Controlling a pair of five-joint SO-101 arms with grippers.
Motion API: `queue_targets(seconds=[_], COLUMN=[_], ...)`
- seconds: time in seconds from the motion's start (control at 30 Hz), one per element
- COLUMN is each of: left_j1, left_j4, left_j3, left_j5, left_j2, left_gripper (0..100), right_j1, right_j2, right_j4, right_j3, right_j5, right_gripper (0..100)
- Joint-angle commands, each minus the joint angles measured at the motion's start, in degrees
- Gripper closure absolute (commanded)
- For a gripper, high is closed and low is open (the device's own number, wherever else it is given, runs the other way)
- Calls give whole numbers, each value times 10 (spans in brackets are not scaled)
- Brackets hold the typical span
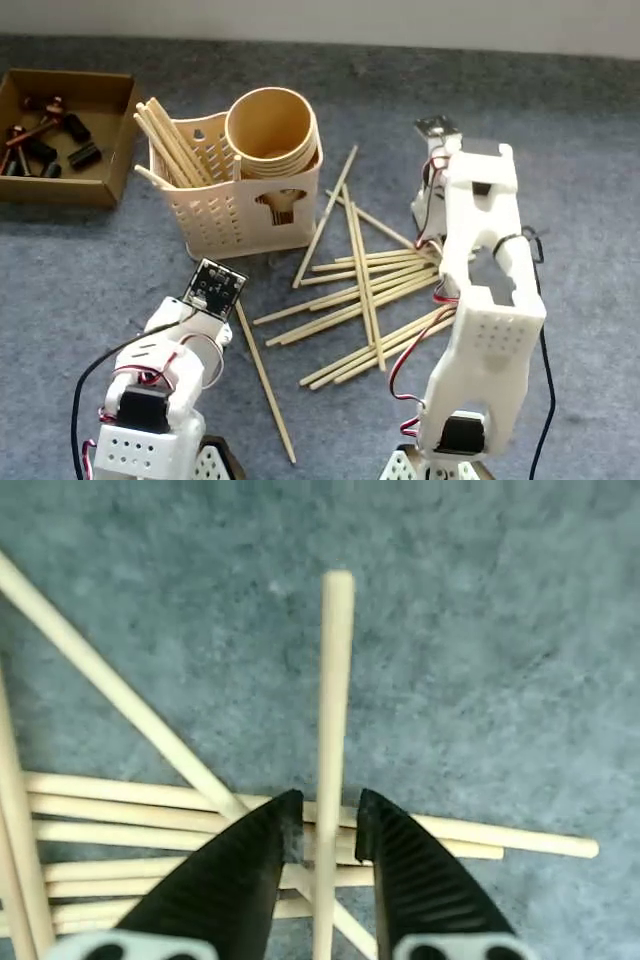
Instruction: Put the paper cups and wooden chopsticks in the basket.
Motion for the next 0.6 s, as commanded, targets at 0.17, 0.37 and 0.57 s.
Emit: queue_targets(seconds=[0.17, 0.37, 0.57], left_j1=[-7, -7, -7], left_j4=[-12, -12, -11], left_j3=[7, 7, 7], left_j5=[-4, -4, -4], left_j2=[-6, -6, -6], left_gripper=[986, 986, 986], right_j1=[-8, -13, -12], right_j2=[-3, -2, -2], right_j4=[-7, -8, -7], right_j3=[-57, -56, -56], right_j5=[-34, -36, -37], right_gripper=[887, 887, 889])
